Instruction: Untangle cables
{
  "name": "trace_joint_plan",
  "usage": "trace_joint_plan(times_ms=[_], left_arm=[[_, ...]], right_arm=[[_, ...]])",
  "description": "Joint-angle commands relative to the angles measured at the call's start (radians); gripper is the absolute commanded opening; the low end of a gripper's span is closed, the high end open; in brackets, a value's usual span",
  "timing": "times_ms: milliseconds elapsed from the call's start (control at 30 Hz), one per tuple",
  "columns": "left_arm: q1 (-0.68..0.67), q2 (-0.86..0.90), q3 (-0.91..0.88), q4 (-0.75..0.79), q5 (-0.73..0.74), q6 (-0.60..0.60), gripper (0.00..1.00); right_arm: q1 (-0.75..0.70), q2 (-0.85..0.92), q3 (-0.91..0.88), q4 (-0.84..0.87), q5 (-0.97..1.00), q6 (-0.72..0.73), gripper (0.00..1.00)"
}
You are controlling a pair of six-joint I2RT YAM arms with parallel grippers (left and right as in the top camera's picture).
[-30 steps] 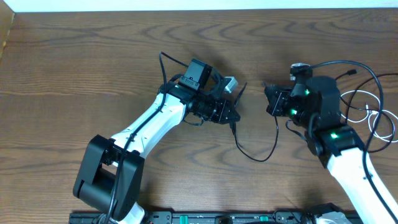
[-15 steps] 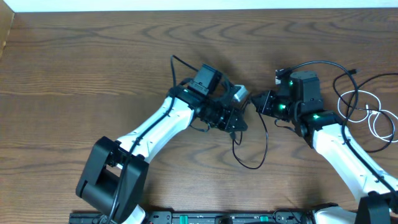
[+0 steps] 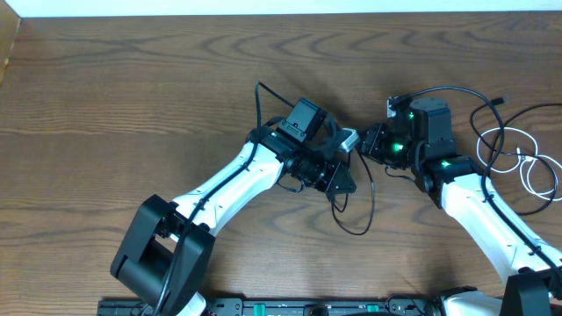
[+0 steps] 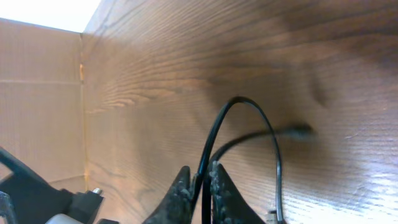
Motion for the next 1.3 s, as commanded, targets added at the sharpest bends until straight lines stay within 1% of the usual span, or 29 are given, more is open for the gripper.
trace_joint_plan(times_ms=[0, 233, 500, 833, 1033, 1267], left_arm=[[-0.002, -0.019, -0.009, -0.002, -0.003, 0.024, 0.08], [-0.002, -0.019, -0.009, -0.002, -0.004, 0.024, 0.08], [-0.002, -0.019, -0.009, 0.0, -0.049, 0.024, 0.08], [0.017, -0.019, -0.009, 0.002, -0.051, 0.024, 0.08], [0.032, -0.019, -0.009, 0.002, -0.05, 0.024, 0.08], [0.032, -0.019, -0.009, 0.002, -0.051, 0.024, 0.08]], right_arm=[[-0.003, 0.002, 0.005, 0.001, -0.057, 0.021, 0.12], [-0.003, 0.002, 0.005, 0.002, -0.071, 0.037, 0.11], [-0.003, 0.002, 0.005, 0.004, -0.158, 0.036, 0.1], [-0.003, 0.002, 0.005, 0.002, -0.174, 0.036, 0.08], [-0.003, 0.002, 0.005, -0.005, -0.185, 0.036, 0.1], [-0.003, 0.002, 0.005, -0.033, -0.198, 0.036, 0.09]])
